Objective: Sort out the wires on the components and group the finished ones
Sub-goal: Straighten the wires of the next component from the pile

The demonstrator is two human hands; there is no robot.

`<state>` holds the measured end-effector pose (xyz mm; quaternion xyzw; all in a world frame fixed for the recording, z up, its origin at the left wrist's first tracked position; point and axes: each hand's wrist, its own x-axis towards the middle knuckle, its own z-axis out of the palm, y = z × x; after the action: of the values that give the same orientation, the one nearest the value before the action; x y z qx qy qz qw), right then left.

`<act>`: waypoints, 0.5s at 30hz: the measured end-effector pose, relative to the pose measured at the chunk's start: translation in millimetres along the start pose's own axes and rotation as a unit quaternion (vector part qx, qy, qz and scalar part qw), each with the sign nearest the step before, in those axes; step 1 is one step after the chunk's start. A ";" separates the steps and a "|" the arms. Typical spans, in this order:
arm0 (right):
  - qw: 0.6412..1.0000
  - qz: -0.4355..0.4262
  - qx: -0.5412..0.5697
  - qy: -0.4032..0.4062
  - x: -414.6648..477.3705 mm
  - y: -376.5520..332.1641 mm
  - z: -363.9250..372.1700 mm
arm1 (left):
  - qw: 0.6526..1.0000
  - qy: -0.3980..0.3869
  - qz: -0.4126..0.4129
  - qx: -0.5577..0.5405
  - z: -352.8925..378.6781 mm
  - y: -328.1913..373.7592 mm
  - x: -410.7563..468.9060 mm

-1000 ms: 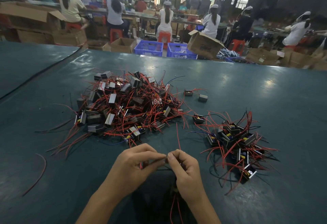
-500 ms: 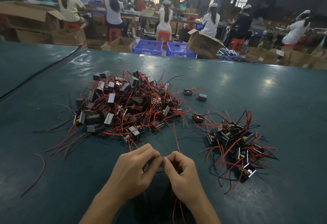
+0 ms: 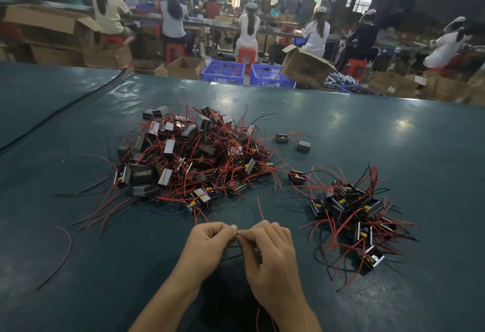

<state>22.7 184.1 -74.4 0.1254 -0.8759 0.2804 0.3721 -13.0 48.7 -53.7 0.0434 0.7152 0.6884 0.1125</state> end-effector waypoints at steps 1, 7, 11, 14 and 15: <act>1.000 -0.006 -0.006 0.003 0.1 -0.4 0.9 | 0.999 -0.004 -0.038 -0.030 0.6 -0.4 0.8; 0.991 0.106 0.086 -0.020 1.6 -5.3 -1.0 | 0.987 0.019 0.120 0.104 -0.1 -0.2 -1.4; 0.951 0.217 0.220 -0.007 3.5 -5.0 -5.0 | 0.959 -0.004 0.248 0.136 -7.7 -0.9 -4.1; 0.933 0.241 0.268 -0.015 4.3 -4.9 -7.3 | 0.921 -0.018 0.337 0.194 -11.9 0.1 -3.0; 0.929 0.243 0.278 -0.020 4.2 -5.1 -7.6 | 0.906 -0.020 0.365 0.213 -12.1 0.3 -3.3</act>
<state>26.4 184.4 -65.0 0.0129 -0.7741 0.5917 0.2249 -12.5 36.2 -52.8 0.3383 0.7762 0.5120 -0.1444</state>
